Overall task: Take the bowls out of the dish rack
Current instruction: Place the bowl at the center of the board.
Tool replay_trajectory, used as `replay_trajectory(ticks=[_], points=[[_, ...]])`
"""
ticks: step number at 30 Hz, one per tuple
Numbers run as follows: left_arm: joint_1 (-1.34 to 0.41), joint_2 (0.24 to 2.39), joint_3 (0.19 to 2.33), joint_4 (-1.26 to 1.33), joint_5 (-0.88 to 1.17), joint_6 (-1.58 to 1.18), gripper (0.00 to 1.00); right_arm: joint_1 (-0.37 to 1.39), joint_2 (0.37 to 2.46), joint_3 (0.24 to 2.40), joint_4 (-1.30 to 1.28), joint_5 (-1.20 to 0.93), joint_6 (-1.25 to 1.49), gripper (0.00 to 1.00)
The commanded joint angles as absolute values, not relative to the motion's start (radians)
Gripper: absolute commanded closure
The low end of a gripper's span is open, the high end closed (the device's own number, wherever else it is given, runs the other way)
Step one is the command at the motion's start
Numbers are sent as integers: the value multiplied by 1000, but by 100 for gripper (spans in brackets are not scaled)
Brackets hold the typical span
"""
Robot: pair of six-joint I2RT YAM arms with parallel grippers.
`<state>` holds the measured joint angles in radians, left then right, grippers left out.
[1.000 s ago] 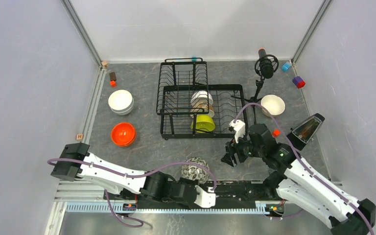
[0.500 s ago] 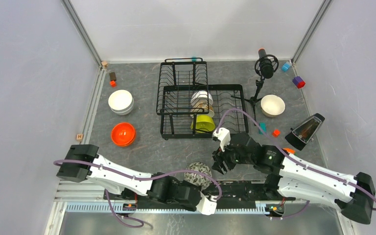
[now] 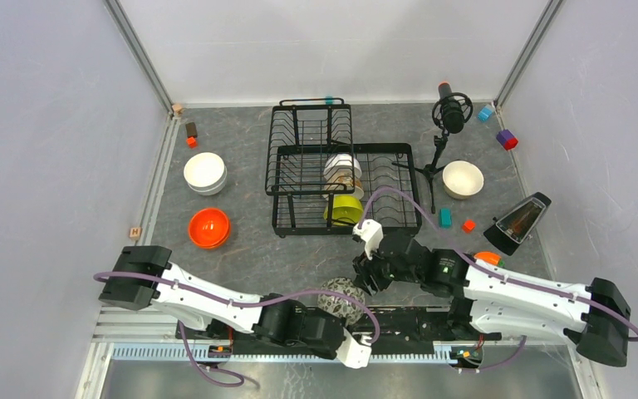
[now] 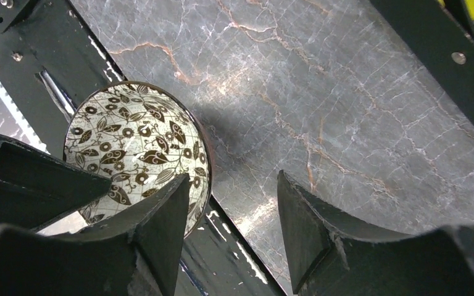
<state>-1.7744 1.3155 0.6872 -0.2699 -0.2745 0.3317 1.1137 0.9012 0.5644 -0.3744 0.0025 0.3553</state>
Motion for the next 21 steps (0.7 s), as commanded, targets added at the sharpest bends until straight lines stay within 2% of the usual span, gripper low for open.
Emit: replay_trajectory(ticks=[1, 21], points=[[-1781, 1304, 725, -179, -264, 382, 98, 1143, 927, 540, -322, 23, 370, 41], [-1781, 1332, 730, -146, -251, 338, 98, 1208, 1013, 487, -290, 32, 388, 56]])
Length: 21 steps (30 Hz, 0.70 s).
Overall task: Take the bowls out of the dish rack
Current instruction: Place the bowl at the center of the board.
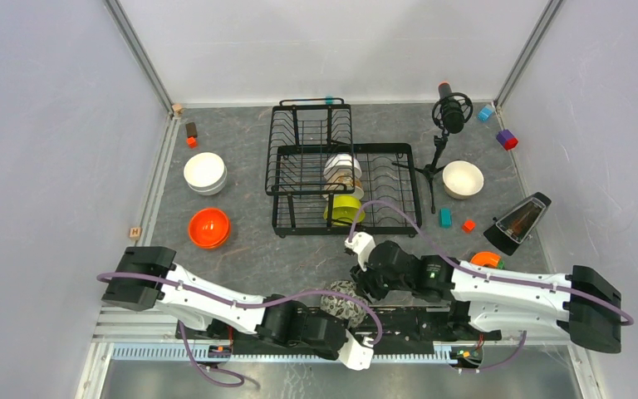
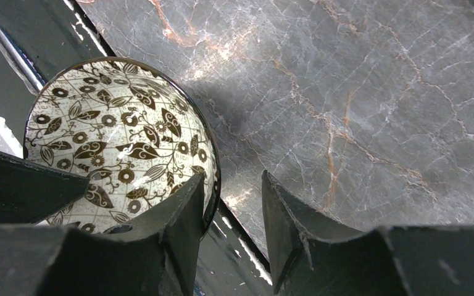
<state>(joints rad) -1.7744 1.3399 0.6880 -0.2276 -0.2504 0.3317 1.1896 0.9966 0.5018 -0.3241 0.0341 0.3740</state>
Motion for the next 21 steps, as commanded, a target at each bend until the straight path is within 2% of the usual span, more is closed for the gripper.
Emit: replay_trajectory(ticks=[1, 8, 9, 12, 13, 16, 19, 20, 21], points=[[-1781, 1333, 729, -142, -250, 336, 98, 1211, 1019, 486, -288, 31, 390, 56], [-1782, 1350, 726, -123, -247, 309, 98, 1235, 1043, 482, -277, 30, 393, 68], [-1782, 1351, 726, -118, -244, 300, 98, 1237, 1040, 482, -277, 37, 394, 71], [-1782, 1355, 716, -101, -250, 260, 94, 1238, 1025, 480, -277, 67, 397, 90], [-1781, 1352, 713, -97, -253, 242, 88, 1239, 1018, 482, -280, 77, 399, 97], [-1780, 1336, 701, -79, -299, 170, 50, 1238, 995, 486, -291, 104, 403, 100], [-1780, 1296, 675, -60, -337, 106, 32, 1237, 968, 485, -296, 134, 409, 100], [-1780, 1274, 668, -59, -350, 83, 3, 1238, 956, 482, -300, 148, 411, 100], [-1779, 1248, 663, -60, -366, 61, 0, 1238, 947, 478, -306, 165, 414, 100]])
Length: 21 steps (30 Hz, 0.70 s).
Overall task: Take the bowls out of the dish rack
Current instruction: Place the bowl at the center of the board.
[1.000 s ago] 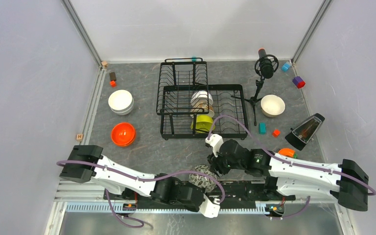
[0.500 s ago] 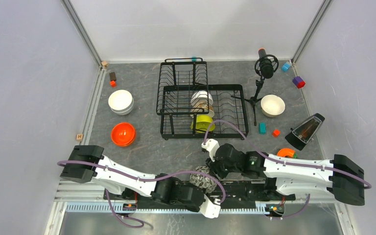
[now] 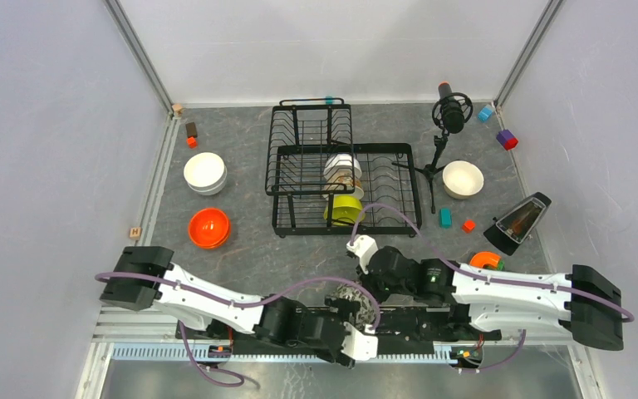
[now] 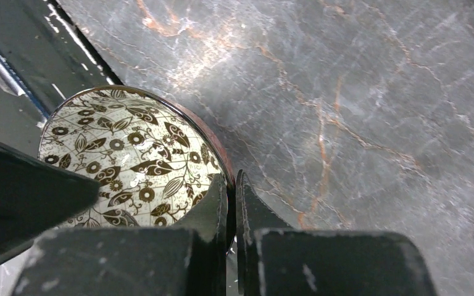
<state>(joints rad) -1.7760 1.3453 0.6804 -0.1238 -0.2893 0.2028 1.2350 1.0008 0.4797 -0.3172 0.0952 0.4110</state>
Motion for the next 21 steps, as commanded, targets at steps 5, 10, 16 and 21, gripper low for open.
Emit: replay_trajectory(ticks=[5, 10, 16, 21], points=[[-1780, 1115, 640, -55, -551, -94, 0, 1238, 889, 447, -315, 231, 434, 100], [-1773, 1081, 661, -150, -795, -326, 0, 1237, 850, 419, -312, 279, 458, 100], [-1677, 1144, 732, -287, -730, -641, 4, 1237, 808, 392, -298, 317, 494, 100], [-1561, 1149, 677, -269, -604, -900, 21, 1238, 776, 365, -262, 315, 532, 100]])
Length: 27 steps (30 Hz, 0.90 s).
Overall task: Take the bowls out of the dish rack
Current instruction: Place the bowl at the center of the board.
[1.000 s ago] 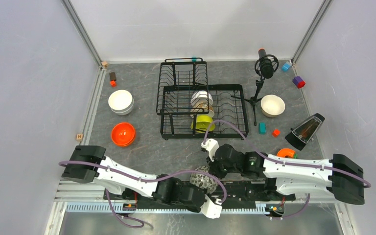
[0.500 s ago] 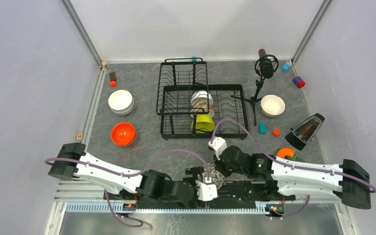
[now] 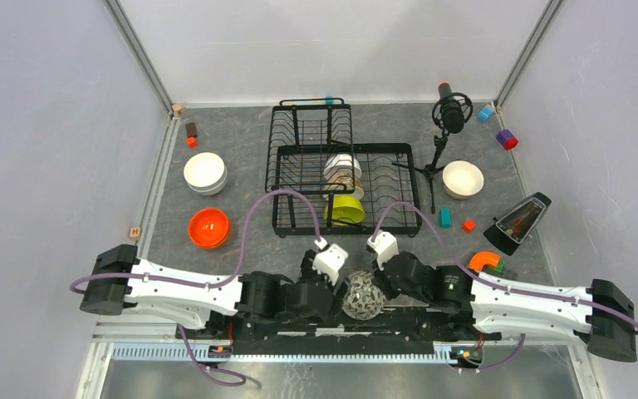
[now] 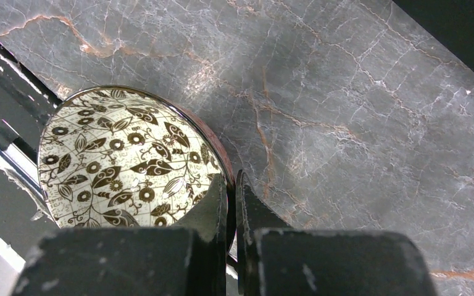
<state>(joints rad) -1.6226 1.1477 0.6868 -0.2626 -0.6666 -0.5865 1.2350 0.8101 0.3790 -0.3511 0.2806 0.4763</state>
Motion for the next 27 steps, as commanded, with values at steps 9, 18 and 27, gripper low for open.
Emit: replay_trajectory(ticks=[9, 18, 27], points=[[-1546, 1213, 682, -317, -604, -1026, 33, 1238, 776, 342, -202, 281, 587, 100], [-1545, 1313, 746, -411, -644, -1048, 44, 1237, 797, 359, -173, 253, 601, 100], [-1545, 1366, 785, -439, -653, -1042, 57, 1238, 799, 359, -165, 251, 608, 100]])
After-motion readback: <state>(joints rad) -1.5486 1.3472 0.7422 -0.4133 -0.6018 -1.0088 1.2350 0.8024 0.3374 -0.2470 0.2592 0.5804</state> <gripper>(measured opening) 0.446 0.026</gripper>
